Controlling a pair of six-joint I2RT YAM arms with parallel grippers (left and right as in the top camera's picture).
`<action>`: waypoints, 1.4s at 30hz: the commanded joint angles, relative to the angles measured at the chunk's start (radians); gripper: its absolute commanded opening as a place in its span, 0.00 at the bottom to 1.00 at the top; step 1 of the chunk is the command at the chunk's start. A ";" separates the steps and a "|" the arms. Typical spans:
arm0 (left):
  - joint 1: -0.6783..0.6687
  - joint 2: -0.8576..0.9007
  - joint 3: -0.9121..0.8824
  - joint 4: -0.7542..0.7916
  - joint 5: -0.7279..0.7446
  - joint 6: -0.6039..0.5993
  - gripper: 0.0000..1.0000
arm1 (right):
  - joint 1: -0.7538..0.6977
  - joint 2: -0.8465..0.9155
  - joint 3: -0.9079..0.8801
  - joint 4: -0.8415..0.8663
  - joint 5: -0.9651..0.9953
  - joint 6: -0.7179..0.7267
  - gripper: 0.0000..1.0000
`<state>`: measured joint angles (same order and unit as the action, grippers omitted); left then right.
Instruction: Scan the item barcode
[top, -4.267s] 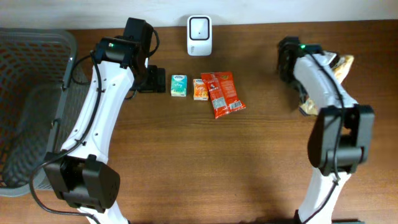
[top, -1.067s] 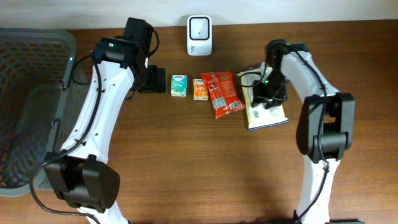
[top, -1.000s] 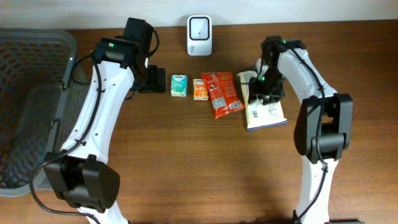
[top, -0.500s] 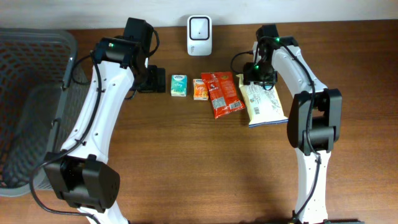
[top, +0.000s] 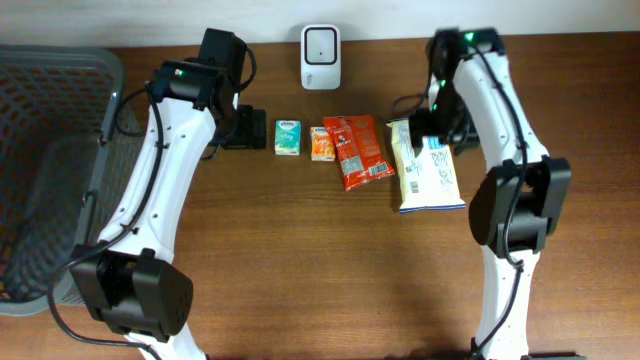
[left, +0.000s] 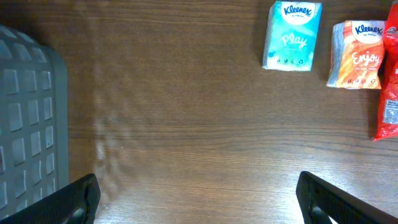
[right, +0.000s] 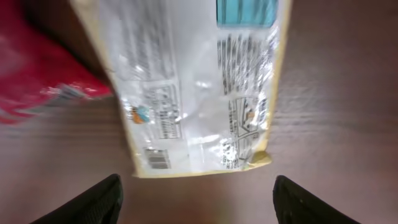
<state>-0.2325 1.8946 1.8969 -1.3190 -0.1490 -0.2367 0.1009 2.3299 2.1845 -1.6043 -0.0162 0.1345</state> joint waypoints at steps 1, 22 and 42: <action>0.005 0.002 -0.001 0.002 0.003 -0.013 0.99 | 0.006 0.000 -0.152 0.088 -0.032 0.005 0.77; 0.006 0.002 -0.001 0.002 0.003 -0.013 0.99 | 0.023 -0.016 -0.159 -0.038 -0.035 0.028 1.00; 0.006 0.002 -0.001 0.002 0.003 -0.013 0.99 | 0.024 -0.017 -0.429 0.302 -0.043 0.039 0.99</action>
<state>-0.2325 1.8946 1.8969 -1.3186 -0.1467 -0.2367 0.1162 2.3077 1.7714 -1.3445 -0.0494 0.1726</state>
